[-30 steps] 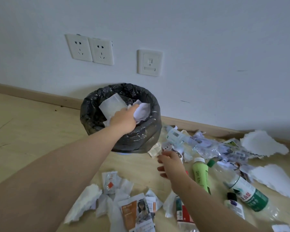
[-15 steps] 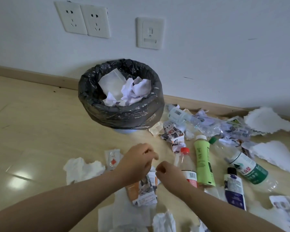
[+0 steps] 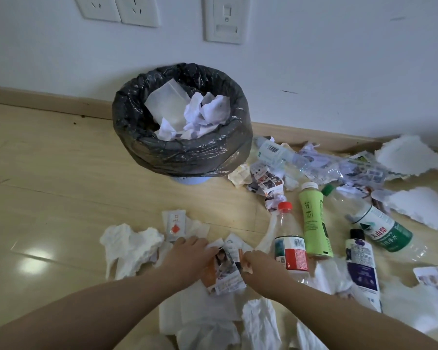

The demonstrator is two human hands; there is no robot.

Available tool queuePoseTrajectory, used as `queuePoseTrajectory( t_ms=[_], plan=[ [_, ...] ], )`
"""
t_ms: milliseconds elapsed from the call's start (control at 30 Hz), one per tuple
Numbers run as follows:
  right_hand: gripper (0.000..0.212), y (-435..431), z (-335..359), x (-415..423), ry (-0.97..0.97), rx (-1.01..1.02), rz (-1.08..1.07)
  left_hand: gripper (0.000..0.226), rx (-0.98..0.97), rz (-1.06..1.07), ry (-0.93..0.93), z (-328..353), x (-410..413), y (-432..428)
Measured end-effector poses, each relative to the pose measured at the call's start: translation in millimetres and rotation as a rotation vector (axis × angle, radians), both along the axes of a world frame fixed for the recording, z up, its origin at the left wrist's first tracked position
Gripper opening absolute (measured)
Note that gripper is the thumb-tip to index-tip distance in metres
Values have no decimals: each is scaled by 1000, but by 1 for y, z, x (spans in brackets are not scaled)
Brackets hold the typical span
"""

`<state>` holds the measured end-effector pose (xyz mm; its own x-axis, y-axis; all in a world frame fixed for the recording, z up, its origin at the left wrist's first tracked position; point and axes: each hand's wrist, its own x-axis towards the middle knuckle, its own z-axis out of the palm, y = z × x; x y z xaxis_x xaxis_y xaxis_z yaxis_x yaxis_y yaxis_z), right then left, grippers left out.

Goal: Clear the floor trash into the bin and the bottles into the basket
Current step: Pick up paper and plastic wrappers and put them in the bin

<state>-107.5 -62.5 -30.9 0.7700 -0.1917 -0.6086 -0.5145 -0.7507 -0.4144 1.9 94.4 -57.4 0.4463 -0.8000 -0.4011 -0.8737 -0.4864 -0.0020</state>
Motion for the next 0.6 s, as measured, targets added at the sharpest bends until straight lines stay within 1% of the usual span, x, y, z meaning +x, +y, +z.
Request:
queuePoseTrajectory(
  t_ms=[33,100,167,233,267,333,400,500,600],
  plan=[
    [29,2,-3,-1,6,-7,2,44,-19,1,10,-1,3,1],
    [28,5,-10,-3,6,-6,-30,37,-126,9,40,-2,9,1],
    [26,8,-15,-3,9,-4,-91,33,-214,96,98,0,11,1],
    [26,11,-19,-3,2,11,-167,24,-279,321,279,3,9,0],
    [27,12,-21,-3,-3,19,-206,24,-299,429,385,3,8,-1],
    [31,14,-23,-1,-19,42,-289,19,-367,553,529,5,7,-4],
    [39,14,-24,1,-19,93,-393,5,-394,654,670,11,8,-7],
    [51,9,-22,5,-50,236,-545,11,-481,806,849,22,13,-11],
    [48,4,-13,10,-89,367,-614,14,-609,915,969,31,16,-17]
  ],
)
